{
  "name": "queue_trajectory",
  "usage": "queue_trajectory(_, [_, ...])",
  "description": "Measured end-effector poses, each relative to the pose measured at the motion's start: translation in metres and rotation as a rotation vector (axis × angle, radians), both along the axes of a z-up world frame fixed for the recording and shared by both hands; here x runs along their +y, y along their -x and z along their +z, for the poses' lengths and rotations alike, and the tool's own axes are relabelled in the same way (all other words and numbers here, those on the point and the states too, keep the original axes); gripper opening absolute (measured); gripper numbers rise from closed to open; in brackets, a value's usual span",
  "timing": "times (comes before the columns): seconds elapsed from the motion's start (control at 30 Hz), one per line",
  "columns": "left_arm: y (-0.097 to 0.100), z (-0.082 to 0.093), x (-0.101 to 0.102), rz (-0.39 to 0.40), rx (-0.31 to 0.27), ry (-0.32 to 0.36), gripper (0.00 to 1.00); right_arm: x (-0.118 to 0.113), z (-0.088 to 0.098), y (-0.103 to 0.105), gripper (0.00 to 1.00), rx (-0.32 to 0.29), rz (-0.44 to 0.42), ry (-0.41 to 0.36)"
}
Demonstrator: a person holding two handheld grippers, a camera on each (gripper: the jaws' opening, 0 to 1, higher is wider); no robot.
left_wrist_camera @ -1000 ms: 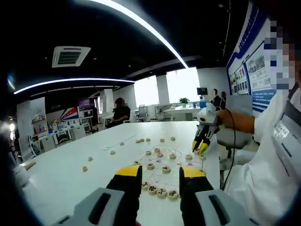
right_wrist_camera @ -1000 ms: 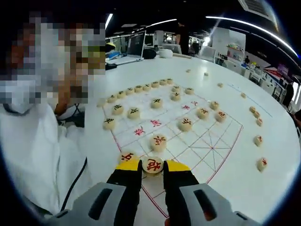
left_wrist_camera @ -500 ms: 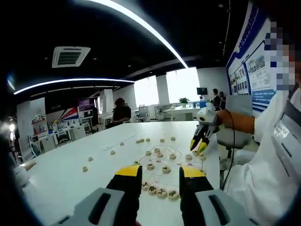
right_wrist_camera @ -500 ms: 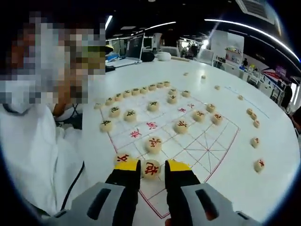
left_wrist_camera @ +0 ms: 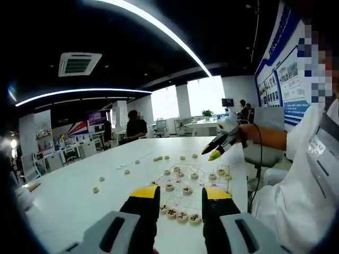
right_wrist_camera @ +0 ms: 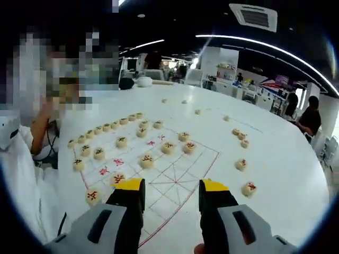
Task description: Pick up the chess pieces one by one and place each piece onto its starting position on the chessboard, setting the pieces on their correct points until all the chess pieces are arranged in the starting layout
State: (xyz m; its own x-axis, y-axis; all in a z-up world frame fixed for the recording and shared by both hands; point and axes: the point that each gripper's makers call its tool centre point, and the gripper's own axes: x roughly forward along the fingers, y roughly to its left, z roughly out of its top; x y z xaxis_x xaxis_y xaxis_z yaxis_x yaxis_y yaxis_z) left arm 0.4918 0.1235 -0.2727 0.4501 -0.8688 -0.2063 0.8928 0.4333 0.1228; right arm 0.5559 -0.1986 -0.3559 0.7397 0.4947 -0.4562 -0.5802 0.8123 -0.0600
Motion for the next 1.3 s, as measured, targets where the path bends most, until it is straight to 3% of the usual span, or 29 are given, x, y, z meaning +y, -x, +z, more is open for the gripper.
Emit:
queue_trajectory(0.17, [0.000,0.001,0.001,0.001,-0.001,0.004,0.33,-0.044,-0.006,-0.020,0.41,-0.016,-0.172,0.081])
queue_trajectory(0.47, [-0.001,0.002,0.002,0.002,-0.001,0.006,0.33,-0.091,-0.022,-0.044,0.41,0.016,-0.323,0.014])
queue_trajectory(0.73, [-0.002,0.000,0.000,0.001,0.002,0.002,0.33,-0.090,-0.037,-0.056,0.40,0.055,-0.318,0.028])
queue_trajectory(1.3, [-0.002,0.001,0.003,0.006,-0.001,0.007,0.33,-0.090,-0.050,-0.075,0.36,0.080,-0.324,0.040])
